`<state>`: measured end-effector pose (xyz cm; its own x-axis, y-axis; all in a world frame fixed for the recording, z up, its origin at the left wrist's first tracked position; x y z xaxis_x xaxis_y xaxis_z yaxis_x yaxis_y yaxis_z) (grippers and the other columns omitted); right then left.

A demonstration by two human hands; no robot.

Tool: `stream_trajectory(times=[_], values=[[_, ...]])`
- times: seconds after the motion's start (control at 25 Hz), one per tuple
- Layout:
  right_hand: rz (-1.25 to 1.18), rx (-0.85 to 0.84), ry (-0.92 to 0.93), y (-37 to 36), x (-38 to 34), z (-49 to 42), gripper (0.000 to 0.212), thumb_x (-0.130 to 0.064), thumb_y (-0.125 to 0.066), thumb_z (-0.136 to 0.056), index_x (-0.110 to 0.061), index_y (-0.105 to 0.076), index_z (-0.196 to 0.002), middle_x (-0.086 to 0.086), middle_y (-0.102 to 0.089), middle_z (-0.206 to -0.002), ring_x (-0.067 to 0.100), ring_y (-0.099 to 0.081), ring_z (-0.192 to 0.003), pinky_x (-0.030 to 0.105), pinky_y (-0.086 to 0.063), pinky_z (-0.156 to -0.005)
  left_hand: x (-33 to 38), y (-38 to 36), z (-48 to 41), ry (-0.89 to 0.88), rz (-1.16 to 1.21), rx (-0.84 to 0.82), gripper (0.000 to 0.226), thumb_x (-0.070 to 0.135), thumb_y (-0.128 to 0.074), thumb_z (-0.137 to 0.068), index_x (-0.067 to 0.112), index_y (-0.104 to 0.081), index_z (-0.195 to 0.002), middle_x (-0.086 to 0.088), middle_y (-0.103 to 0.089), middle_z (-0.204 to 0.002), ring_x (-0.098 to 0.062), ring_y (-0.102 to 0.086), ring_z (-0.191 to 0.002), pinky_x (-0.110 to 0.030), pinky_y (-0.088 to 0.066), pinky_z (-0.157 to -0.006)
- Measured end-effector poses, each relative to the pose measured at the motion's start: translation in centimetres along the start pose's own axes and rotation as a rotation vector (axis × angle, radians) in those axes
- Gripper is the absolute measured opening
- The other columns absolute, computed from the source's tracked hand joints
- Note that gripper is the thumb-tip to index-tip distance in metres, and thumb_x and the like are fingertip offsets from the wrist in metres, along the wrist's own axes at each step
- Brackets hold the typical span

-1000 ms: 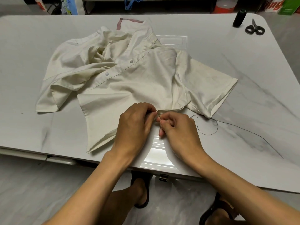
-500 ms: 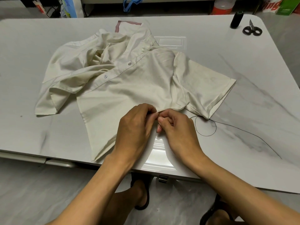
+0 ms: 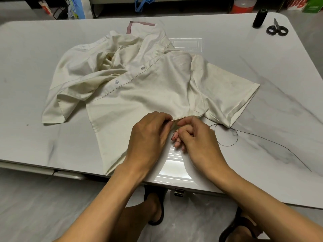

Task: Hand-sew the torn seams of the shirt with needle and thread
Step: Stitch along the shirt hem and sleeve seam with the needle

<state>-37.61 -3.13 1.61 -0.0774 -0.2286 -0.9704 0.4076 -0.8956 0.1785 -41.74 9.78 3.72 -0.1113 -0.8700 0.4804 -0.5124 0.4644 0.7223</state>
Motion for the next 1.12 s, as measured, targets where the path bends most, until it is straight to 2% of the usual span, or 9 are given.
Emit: stream_trajectory(times=[0.12,0.2,0.4,0.48,0.56,0.64,0.72,0.88,1.12], values=[[0.031,0.027,0.047,0.3,-0.5,0.1,0.02,0.001,-0.046,-0.096,-0.019,-0.043,-0.094,0.004,-0.068,-0.073,0.012,-0.062,-0.059,0.027,-0.051,-0.059,0.5,0.0,-0.1,-0.067,-0.001,-0.002,0.005,0.011,-0.067,-0.091,0.007,-0.071,-0.09,-0.002,-0.068,-0.081,-0.019,-0.059,-0.073,-0.029,-0.045,-0.066],[0.084,0.057,0.094,0.6,-0.9,0.1,0.025,0.002,-0.046,-0.095,-0.022,-0.038,-0.092,0.002,-0.066,-0.069,0.012,-0.061,-0.06,0.021,-0.048,-0.06,1.1,-0.2,0.0,-0.129,0.009,-0.026,0.01,0.014,-0.065,-0.092,0.007,-0.072,-0.09,-0.002,-0.067,-0.08,-0.018,-0.058,-0.073,-0.026,-0.043,-0.066],[0.057,0.034,0.119,0.8,-1.7,0.4,0.024,-0.001,-0.05,-0.096,-0.022,-0.039,-0.1,0.003,-0.067,-0.071,0.012,-0.061,-0.057,0.018,-0.046,-0.057,1.1,0.0,-0.2,-0.159,0.007,-0.033,0.012,0.016,-0.063,-0.094,0.008,-0.072,-0.092,-0.002,-0.068,-0.083,-0.02,-0.06,-0.075,-0.029,-0.047,-0.067],[0.306,0.094,0.204,1.6,-2.4,0.4,0.008,-0.02,-0.05,-0.099,-0.023,-0.046,-0.105,-0.001,-0.069,-0.071,0.016,-0.064,-0.065,0.028,-0.05,-0.061,0.9,0.2,-0.2,-0.137,-0.001,-0.022,0.008,0.013,-0.066,-0.094,0.007,-0.071,-0.093,-0.002,-0.068,-0.083,-0.021,-0.061,-0.073,-0.033,-0.048,-0.064],[0.659,0.286,0.333,3.2,-4.0,0.5,0.017,-0.036,-0.043,-0.1,-0.025,-0.057,-0.1,-0.004,-0.069,-0.075,0.02,-0.064,-0.072,0.036,-0.048,-0.064,0.8,0.4,-0.2,-0.122,0.002,-0.008,0.007,0.013,-0.068,-0.094,0.007,-0.071,-0.093,-0.002,-0.067,-0.082,-0.021,-0.061,-0.071,-0.034,-0.049,-0.063],[0.703,0.414,0.426,4.9,-5.4,0.0,0.023,-0.034,-0.047,-0.098,-0.024,-0.067,-0.092,-0.006,-0.067,-0.085,0.019,-0.059,-0.081,0.034,-0.043,-0.068,0.7,0.5,-0.2,-0.117,0.001,0.001,0.007,0.013,-0.068,-0.094,0.007,-0.071,-0.092,-0.002,-0.067,-0.081,-0.021,-0.061,-0.071,-0.036,-0.049,-0.061],[0.627,0.375,0.487,5.3,-5.8,-0.9,0.019,-0.028,-0.056,-0.094,-0.021,-0.073,-0.09,-0.005,-0.065,-0.093,0.017,-0.053,-0.089,0.032,-0.039,-0.077,0.8,0.5,-0.2,-0.125,-0.01,0.01,0.009,0.015,-0.068,-0.094,0.007,-0.071,-0.092,-0.002,-0.067,-0.081,-0.022,-0.062,-0.071,-0.038,-0.049,-0.061],[0.589,0.118,0.396,3.1,-4.5,-2.5,0.015,-0.028,-0.066,-0.087,-0.022,-0.078,-0.081,-0.008,-0.068,-0.095,0.015,-0.056,-0.093,0.038,-0.041,-0.091,1.0,0.6,-0.2,-0.157,-0.048,0.03,0.013,0.019,-0.065,-0.096,0.008,-0.071,-0.092,-0.003,-0.068,-0.082,-0.023,-0.062,-0.071,-0.039,-0.05,-0.06],[0.386,-0.087,0.146,2.8,-3.6,-3.2,0.006,-0.021,-0.075,-0.081,-0.021,-0.079,-0.078,-0.008,-0.073,-0.085,0.004,-0.066,-0.083,0.032,-0.049,-0.088,0.8,0.7,-0.1,-0.191,-0.089,0.057,0.013,0.019,-0.067,-0.095,0.008,-0.07,-0.089,-0.002,-0.068,-0.08,-0.021,-0.061,-0.068,-0.037,-0.048,-0.057]])
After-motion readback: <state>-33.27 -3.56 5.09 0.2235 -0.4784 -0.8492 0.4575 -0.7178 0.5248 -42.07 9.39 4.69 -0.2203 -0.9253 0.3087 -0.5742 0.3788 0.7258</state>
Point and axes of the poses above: each hand's wrist, its own z-axis away from the middle knuckle, its own y-axis out of the back of the hand, x = y × z, the point moved 6 cm from there along -z, towards the middle knuckle
